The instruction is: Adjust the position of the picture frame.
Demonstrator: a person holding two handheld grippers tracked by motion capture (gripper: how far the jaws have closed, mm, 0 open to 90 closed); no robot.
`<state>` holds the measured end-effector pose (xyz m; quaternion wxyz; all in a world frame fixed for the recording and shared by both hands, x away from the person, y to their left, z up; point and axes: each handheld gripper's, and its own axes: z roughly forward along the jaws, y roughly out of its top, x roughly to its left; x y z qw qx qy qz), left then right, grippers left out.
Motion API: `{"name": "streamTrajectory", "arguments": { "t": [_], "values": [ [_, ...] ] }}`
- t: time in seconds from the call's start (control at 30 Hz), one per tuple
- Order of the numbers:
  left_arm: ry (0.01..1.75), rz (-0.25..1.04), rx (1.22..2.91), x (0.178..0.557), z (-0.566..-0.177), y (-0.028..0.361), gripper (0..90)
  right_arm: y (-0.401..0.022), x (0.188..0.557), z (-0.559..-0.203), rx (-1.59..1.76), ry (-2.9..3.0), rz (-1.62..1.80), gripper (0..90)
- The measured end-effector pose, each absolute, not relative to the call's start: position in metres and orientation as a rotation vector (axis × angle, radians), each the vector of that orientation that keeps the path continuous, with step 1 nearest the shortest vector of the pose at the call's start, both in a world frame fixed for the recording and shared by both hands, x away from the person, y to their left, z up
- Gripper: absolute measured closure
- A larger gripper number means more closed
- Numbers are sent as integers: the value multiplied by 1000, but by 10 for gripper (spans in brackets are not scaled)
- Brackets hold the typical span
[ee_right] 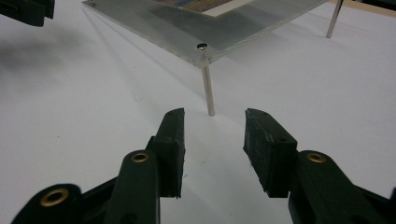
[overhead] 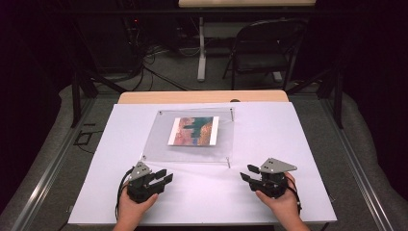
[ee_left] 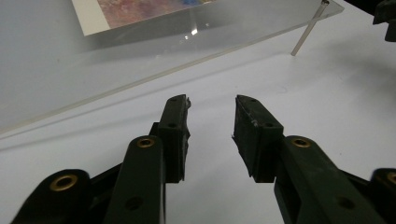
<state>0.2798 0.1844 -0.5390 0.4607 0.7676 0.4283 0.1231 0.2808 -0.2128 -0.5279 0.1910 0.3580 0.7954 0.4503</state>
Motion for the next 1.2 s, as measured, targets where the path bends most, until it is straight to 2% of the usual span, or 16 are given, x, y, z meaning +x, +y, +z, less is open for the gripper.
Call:
{"name": "streamTrajectory", "arguments": {
  "t": [0.23,0.27,0.43,0.9,1.2],
  "values": [
    [1074,310,1890,287,-535,178,783,-203,290,-530,969,2263,1258,582],
    [1078,301,1889,289,-535,178,824,-199,295,-531,964,2275,1253,587],
    [1101,288,1897,298,-535,172,885,-191,308,-536,959,2292,1252,607],
    [1098,276,1878,317,-528,156,900,-178,337,-548,990,2363,1208,633],
    [1084,266,1896,313,-536,156,900,-170,349,-557,1014,2390,1232,707]
  ]
}}
